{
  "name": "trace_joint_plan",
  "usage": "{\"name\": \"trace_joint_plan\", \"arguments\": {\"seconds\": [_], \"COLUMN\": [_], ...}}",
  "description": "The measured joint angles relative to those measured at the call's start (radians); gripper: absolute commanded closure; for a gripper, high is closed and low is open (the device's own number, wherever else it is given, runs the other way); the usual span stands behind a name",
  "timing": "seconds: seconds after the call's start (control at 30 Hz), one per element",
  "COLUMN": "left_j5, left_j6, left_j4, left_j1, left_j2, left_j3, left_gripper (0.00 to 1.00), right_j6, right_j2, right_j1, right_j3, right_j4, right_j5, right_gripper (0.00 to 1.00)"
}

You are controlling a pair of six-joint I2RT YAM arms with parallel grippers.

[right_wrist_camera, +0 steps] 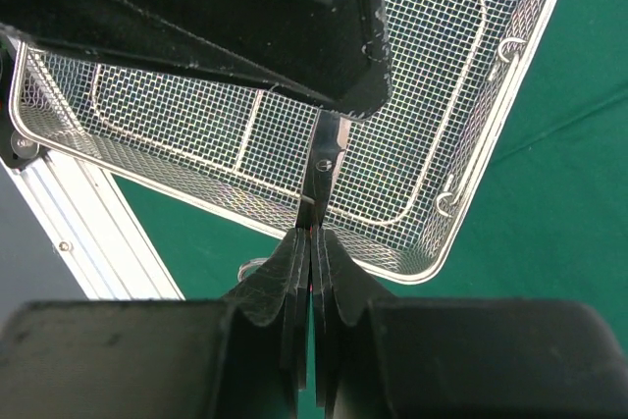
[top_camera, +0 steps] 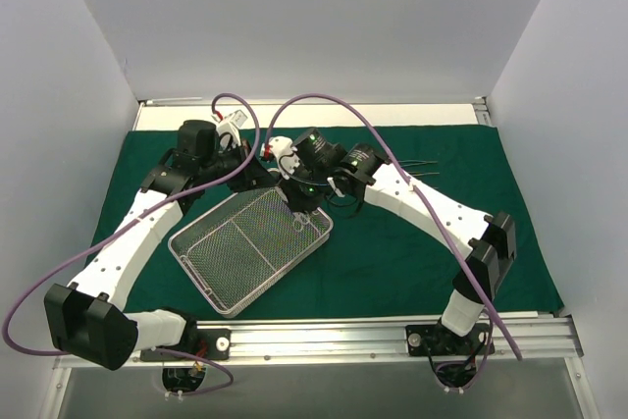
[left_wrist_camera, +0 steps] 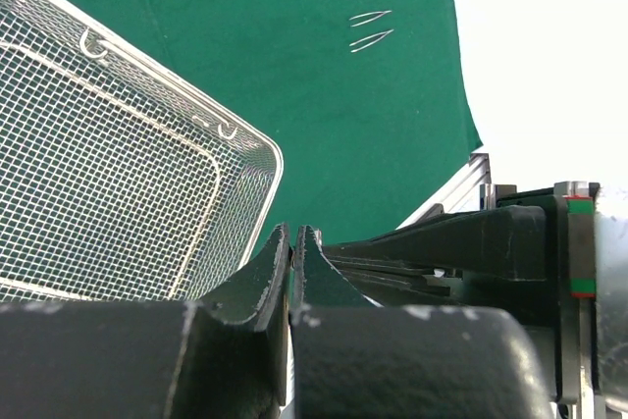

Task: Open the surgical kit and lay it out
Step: Adjust the medical item, then place the medical item in the surgical kit.

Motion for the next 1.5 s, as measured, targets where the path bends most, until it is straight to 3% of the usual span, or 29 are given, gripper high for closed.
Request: {"name": "trace_joint_plan", "arguments": {"seconds": [0.03, 0.07, 0.1, 0.2, 0.3, 0.4, 0.53, 0.63, 0.73, 0.77, 0.8, 0.87, 0.9, 0.93, 0.97, 1.0, 1.2, 1.5], "left_j5": [0.002, 0.005, 0.006, 0.012, 0.037, 0.047, 0.06, 0.068, 0.061, 0.058, 0.058, 0.059, 0.061, 0.063, 0.058, 0.055, 0.039, 0.062], "left_j6": [-0.001, -0.002, -0.002, -0.013, -0.02, -0.028, -0.036, -0.036, -0.034, -0.034, -0.034, -0.033, -0.035, -0.029, -0.028, -0.021, 0.025, 0.054], "left_j4": [0.002, 0.004, 0.006, 0.018, 0.039, 0.058, 0.066, 0.064, 0.06, 0.06, 0.059, 0.06, 0.062, 0.062, 0.059, 0.056, 0.018, 0.071], "left_j1": [0.001, 0.002, 0.003, 0.006, 0.006, 0.006, 0.006, 0.006, 0.006, 0.007, 0.009, 0.011, 0.014, 0.016, 0.022, 0.033, 0.138, 0.198], "left_j2": [0.0, 0.0, 0.0, 0.0, -0.001, -0.001, -0.002, -0.003, -0.01, -0.01, -0.01, -0.01, -0.011, -0.013, -0.016, -0.02, -0.07, -0.177], "left_j3": [0.0, 0.0, -0.002, -0.005, -0.005, -0.005, -0.005, -0.005, -0.011, -0.014, -0.018, -0.026, -0.03, -0.034, -0.039, -0.048, -0.093, -0.182], "left_gripper": [0.98, 0.98, 0.98, 0.98, 0.98, 0.98, 0.98, 0.98, 0.94, 0.88, 0.75, 0.63, 0.47, 0.4, 0.09, 0.06, 0.06, 0.06], "right_j6": [-0.003, -0.005, -0.003, 0.0, 0.005, 0.01, 0.015, 0.016, 0.023, 0.021, 0.013, -0.016, -0.04, -0.066, -0.093, -0.121, -0.292, -0.743], "right_j2": [0.0, 0.0, 0.001, 0.002, 0.002, 0.002, 0.002, 0.003, 0.016, 0.022, 0.029, 0.039, 0.043, 0.046, 0.046, 0.04, 0.007, -0.169], "right_j1": [0.0, 0.0, 0.0, 0.001, 0.006, 0.006, 0.006, 0.005, -0.007, -0.006, -0.006, -0.006, -0.006, -0.006, -0.008, -0.016, -0.156, -0.414], "right_j3": [0.002, 0.004, 0.006, 0.009, 0.009, 0.009, 0.009, 0.009, 0.015, 0.02, 0.027, 0.032, 0.032, 0.031, 0.024, 0.012, -0.106, -0.547], "right_j4": [-0.003, -0.004, -0.006, -0.004, 0.006, 0.011, 0.013, 0.012, 0.008, 0.005, -0.003, -0.011, -0.021, -0.03, -0.032, -0.032, -0.032, 0.018], "right_j5": [0.0, -0.001, -0.002, -0.002, 0.009, 0.011, 0.011, 0.019, 0.027, 0.028, 0.03, 0.037, 0.046, 0.055, 0.064, 0.071, 0.117, 0.307], "right_gripper": [1.0, 0.8, 0.68, 0.58, 0.56, 0.57, 0.69, 0.98, 1.0, 1.0, 1.0, 1.0, 1.0, 1.0, 1.0, 1.0, 1.0, 1.0]}}
